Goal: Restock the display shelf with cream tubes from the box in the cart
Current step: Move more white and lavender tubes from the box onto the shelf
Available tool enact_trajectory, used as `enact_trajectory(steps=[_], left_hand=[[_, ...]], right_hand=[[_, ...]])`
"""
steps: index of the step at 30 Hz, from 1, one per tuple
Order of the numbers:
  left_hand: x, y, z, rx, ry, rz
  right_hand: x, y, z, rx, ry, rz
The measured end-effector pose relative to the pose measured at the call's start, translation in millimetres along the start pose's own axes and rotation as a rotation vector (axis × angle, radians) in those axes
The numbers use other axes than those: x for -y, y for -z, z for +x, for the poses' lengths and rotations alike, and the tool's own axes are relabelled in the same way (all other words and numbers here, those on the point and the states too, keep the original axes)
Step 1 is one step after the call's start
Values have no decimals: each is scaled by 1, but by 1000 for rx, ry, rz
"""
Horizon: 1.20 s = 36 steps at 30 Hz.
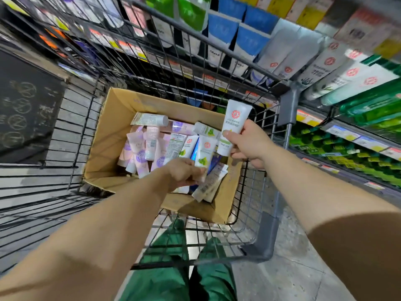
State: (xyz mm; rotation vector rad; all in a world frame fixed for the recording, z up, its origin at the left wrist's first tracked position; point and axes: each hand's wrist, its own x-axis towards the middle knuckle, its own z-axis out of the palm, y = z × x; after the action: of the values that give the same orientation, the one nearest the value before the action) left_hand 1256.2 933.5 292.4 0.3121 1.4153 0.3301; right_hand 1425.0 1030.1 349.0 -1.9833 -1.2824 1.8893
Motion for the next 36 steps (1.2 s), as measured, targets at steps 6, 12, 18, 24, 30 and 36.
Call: enact_trajectory(steps=[6,12,18,24,30,36], left_hand=[[-39,23,-61,67,-189,90],[-98,22,-128,175,-351,127],[-153,-17,-195,209,-529,136],[-195,-118,-253,224,-668,226],[-189,-300,-307,334,-817,329],[-157,-503,-355,583,-927,426]], right_hand=[[40,-6,-44,60,5,70],[74,13,-102,1,96,94],[95,57,-167,-80,178,212],[82,147,-256,-197,330,386],[2,281,-370,-380,445,483],[-107,406,-502,-651,567,529]])
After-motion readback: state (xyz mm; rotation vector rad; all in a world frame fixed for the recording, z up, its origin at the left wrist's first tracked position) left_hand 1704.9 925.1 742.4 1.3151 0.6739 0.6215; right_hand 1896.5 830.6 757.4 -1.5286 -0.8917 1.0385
